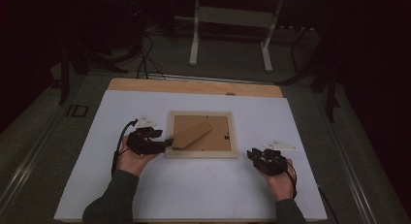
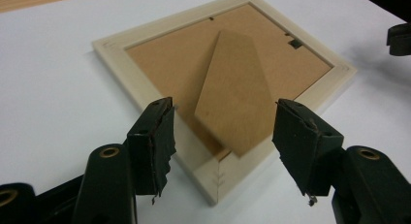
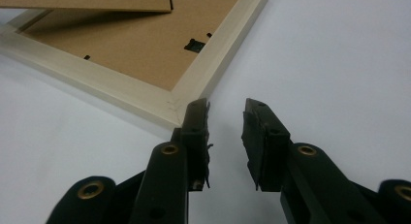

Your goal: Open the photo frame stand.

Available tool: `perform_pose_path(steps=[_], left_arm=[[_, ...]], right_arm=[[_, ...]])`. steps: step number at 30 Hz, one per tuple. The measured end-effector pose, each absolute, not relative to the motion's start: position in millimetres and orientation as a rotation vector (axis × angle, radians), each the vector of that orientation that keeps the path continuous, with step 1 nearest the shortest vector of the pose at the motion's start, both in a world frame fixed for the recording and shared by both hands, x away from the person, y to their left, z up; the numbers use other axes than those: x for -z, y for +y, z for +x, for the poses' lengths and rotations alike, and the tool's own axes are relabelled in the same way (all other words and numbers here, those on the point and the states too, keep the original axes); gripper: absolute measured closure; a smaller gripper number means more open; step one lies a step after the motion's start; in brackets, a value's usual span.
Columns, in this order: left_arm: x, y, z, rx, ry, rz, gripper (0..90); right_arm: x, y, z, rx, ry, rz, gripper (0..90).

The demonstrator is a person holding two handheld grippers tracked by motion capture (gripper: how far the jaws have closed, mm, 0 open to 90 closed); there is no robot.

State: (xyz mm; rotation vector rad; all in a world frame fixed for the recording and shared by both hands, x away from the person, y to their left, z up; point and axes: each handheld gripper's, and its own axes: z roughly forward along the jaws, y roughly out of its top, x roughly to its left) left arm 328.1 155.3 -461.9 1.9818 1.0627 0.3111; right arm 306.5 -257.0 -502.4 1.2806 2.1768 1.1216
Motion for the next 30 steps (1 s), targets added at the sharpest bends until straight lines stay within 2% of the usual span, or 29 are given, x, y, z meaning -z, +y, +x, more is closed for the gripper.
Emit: perform_pose_path(steps=[15, 24, 30], left_arm=[[455, 135, 368, -0.192, 1.064, 2.082, 40.9], [459, 124, 383, -0.159, 1.072, 2.114, 45.6], [461, 121, 391, -0.139, 1.079, 2.124, 44.7]], right_arm=[[503, -262, 309, -1.128, 2.162, 1.299, 68.2], [503, -262, 309, -1.127, 2.166, 1.300, 66.0], [504, -262, 309, -1.129, 2.168, 1.299, 64.9]])
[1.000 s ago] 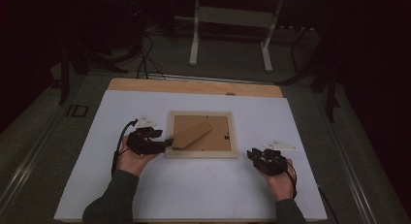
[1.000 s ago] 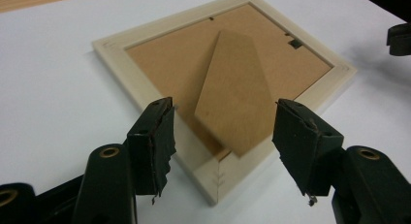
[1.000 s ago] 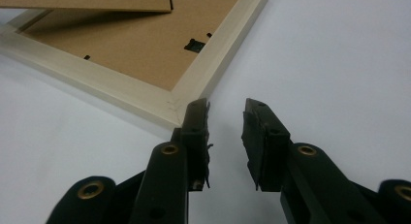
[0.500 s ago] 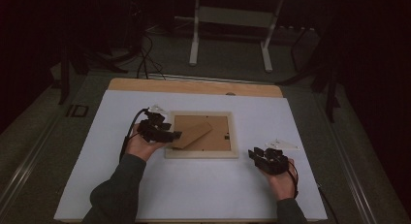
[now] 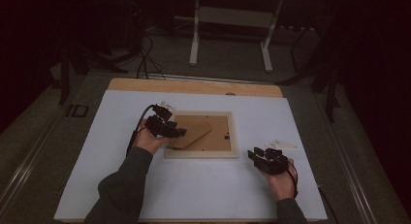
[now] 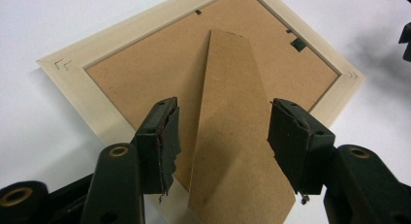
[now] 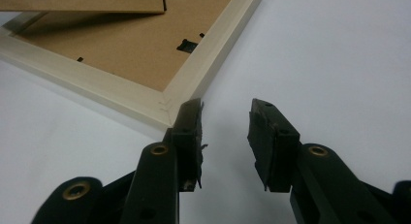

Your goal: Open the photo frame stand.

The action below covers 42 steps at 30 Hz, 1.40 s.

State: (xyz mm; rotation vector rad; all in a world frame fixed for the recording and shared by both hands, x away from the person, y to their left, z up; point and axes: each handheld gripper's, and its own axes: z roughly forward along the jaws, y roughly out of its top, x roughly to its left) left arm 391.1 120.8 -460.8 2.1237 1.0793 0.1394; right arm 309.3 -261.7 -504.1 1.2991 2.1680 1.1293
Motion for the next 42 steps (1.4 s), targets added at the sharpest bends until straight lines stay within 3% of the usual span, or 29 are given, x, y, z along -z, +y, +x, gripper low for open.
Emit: perform_pose_path(steps=[13, 42], left_arm=[[472, 104, 405, -0.072, 1.078, 2.205, 31.6], [491, 89, 430, 0.131, 1.082, 2.234, 28.9]], right_arm=[[505, -261, 309, -1.132, 2.177, 1.297, 63.8], [508, -259, 310, -1.123, 2.213, 1.284, 63.0]])
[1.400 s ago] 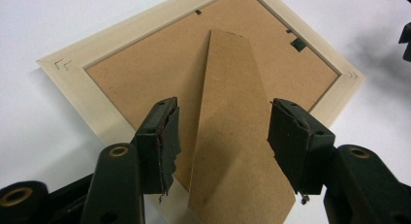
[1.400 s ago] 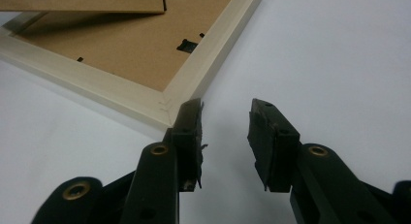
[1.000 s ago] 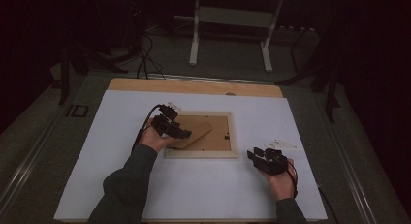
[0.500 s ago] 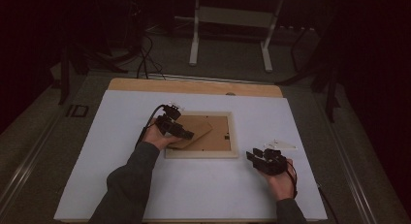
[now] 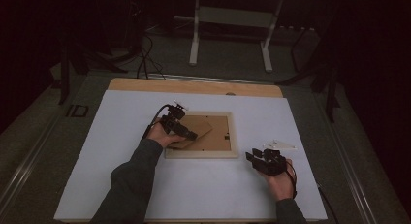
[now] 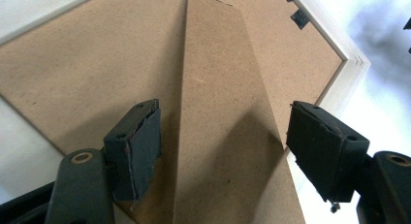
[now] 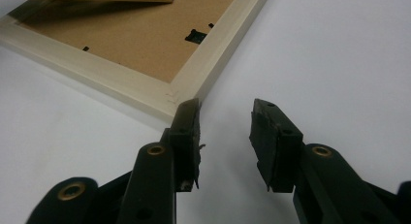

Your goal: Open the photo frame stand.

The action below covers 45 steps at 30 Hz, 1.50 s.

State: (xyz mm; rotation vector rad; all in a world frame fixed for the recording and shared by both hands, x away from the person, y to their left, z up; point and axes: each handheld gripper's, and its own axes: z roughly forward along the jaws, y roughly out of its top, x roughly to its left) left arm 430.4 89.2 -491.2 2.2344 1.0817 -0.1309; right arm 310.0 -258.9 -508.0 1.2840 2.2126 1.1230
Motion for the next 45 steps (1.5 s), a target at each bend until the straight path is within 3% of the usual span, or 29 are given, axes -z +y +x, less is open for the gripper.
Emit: perform_pose_path(steps=[18, 45], left_arm=[[494, 71, 432, 0.096, 1.049, 2.366, 38.7], [488, 62, 417, -0.123, 0.948, 2.414, 39.3]], right_arm=[[509, -260, 311, -1.128, 2.216, 1.293, 62.3], [508, -260, 311, -1.161, 2.197, 1.319, 62.3]])
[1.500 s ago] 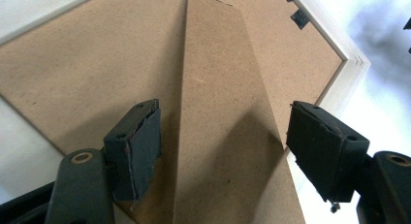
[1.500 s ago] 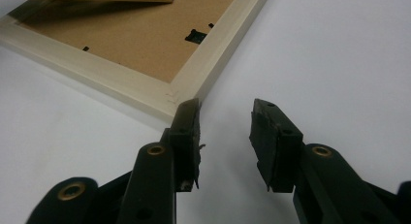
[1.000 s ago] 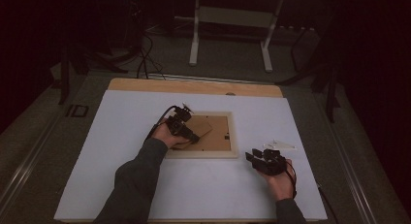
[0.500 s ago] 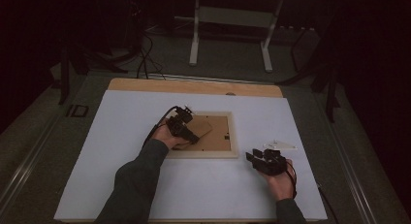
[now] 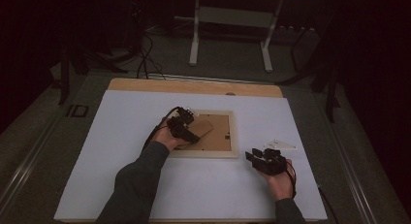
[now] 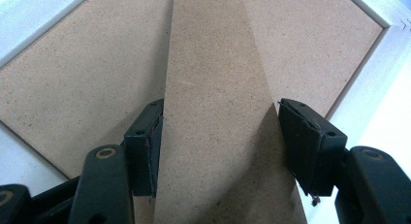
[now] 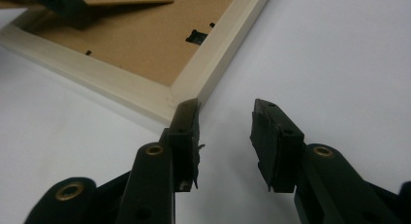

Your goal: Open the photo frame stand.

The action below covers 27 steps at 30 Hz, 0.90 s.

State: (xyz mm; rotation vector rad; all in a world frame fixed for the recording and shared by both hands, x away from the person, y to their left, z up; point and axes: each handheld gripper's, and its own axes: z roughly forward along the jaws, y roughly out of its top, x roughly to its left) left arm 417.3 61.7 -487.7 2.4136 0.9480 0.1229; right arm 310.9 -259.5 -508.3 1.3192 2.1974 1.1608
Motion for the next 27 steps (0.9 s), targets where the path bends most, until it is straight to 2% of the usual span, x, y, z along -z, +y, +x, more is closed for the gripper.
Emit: perform_pose_path(steps=[12, 27], left_arm=[[483, 59, 401, -0.265, 0.899, 2.400, 39.3], [482, 57, 385, -0.381, 0.878, 2.367, 39.2]], right_arm=[[495, -256, 319, -1.194, 2.173, 1.300, 62.4], [473, -241, 340, -1.197, 2.190, 1.246, 62.4]])
